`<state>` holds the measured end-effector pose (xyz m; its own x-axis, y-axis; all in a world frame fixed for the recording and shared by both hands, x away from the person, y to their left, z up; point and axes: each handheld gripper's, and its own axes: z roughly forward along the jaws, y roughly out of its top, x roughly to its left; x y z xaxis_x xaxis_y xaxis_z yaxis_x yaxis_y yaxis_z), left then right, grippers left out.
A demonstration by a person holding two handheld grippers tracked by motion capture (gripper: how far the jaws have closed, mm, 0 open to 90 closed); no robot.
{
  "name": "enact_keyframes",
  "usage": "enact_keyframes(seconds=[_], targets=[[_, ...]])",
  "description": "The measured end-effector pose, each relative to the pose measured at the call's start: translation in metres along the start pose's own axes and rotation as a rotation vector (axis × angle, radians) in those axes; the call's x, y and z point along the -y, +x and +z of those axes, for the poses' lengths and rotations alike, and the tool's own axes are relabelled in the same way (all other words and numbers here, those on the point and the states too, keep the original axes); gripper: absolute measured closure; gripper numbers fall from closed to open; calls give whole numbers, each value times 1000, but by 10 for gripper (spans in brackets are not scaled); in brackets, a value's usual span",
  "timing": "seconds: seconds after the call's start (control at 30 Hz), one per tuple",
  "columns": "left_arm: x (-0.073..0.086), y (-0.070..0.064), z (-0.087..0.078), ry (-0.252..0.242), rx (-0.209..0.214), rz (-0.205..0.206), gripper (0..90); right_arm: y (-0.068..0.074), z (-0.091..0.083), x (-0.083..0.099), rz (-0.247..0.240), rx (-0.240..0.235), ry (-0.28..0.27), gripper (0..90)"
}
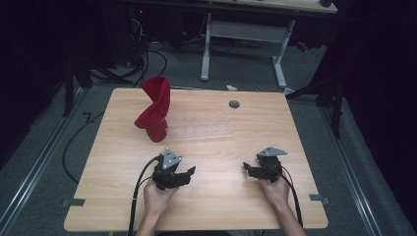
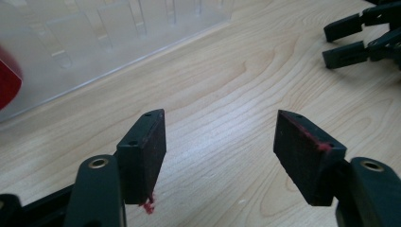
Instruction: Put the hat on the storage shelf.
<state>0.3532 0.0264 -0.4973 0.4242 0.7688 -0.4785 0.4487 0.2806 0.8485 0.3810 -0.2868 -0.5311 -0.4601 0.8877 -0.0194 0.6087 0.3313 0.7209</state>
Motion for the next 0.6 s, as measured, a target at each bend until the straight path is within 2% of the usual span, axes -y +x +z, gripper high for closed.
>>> enact_keyframes(seconds=[0.37, 0.6], targets=[[10, 3, 10, 17, -29, 10, 345, 0, 0, 0, 0, 0, 0, 316], [15, 7, 15, 21, -63, 27, 344, 0, 0, 0, 0, -1, 0, 316]])
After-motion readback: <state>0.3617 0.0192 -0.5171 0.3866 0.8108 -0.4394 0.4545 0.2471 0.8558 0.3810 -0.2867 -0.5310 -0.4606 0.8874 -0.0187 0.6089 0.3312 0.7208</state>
